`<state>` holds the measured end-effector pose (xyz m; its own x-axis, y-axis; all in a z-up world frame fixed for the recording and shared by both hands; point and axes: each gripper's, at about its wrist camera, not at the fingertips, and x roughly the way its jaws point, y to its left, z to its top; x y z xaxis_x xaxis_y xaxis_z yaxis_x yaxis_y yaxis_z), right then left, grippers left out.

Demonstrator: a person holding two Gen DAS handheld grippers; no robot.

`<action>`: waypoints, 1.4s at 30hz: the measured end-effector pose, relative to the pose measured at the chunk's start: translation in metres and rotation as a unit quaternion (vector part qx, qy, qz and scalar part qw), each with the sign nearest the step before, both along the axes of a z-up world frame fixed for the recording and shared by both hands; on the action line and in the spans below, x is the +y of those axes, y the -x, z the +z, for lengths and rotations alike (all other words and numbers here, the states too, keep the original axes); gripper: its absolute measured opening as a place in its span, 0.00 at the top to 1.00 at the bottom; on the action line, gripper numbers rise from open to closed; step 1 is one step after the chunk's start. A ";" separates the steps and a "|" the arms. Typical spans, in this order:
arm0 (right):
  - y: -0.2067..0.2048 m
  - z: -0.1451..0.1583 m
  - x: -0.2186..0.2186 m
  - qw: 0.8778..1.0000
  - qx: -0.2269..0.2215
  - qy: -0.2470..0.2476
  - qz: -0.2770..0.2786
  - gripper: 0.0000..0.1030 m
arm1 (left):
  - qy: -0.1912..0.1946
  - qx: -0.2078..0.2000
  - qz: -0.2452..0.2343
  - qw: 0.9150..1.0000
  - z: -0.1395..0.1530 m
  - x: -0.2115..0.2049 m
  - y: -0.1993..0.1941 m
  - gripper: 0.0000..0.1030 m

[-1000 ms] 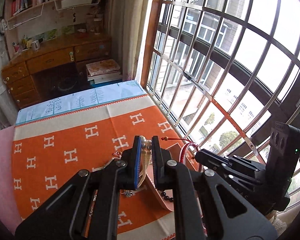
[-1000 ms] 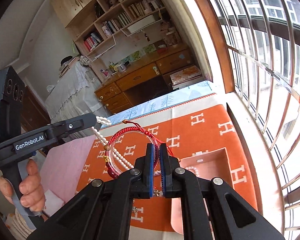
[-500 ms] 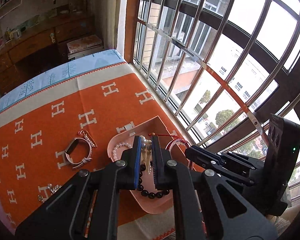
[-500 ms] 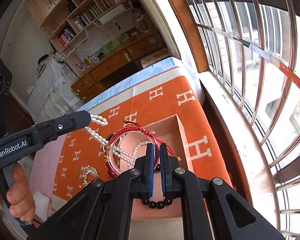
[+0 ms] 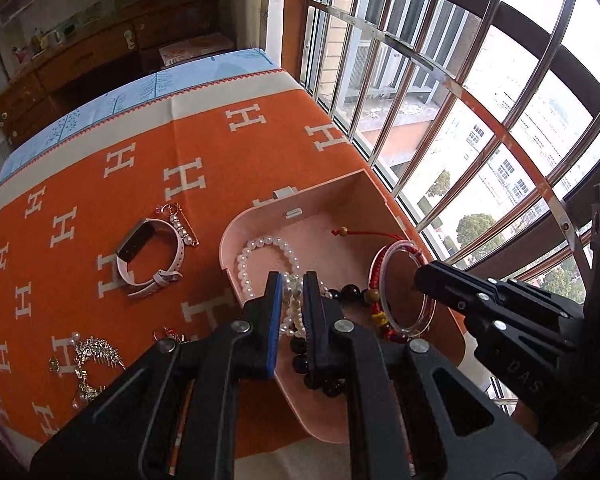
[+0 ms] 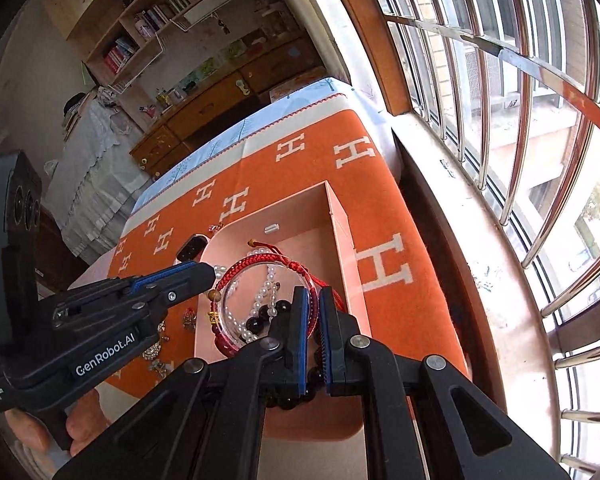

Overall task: Organize jewelry
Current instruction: 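Carry the necklace and red bracelet into the pink tray and release both, then move both tools back toward the white smartwatch and gold hair clip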

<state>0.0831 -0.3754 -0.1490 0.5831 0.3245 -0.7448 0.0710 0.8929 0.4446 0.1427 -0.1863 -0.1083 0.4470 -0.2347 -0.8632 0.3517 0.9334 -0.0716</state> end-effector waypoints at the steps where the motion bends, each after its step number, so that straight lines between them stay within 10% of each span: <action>1: -0.002 0.000 0.000 1.000 0.001 0.001 0.000 0.94 | -0.002 0.000 0.003 1.000 -0.002 0.003 0.001 0.92; 7: -0.023 0.001 0.003 1.000 0.002 0.006 0.004 0.94 | -0.017 -0.006 0.013 1.000 -0.010 0.018 0.014 0.85; 12: -0.040 0.002 0.014 1.000 0.000 0.022 0.007 0.94 | -0.014 -0.022 0.020 0.999 -0.009 0.030 0.025 0.55; 42: -0.027 0.007 0.090 0.996 -0.020 0.074 0.038 0.86 | 0.012 -0.047 0.078 0.996 -0.004 0.108 0.059 0.55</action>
<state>0.1099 -0.2854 -0.1424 0.5914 0.2575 -0.7642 -0.0147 0.9509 0.3091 0.0839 -0.0784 -0.1124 0.5586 -0.1772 -0.8103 0.2097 0.9754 -0.0687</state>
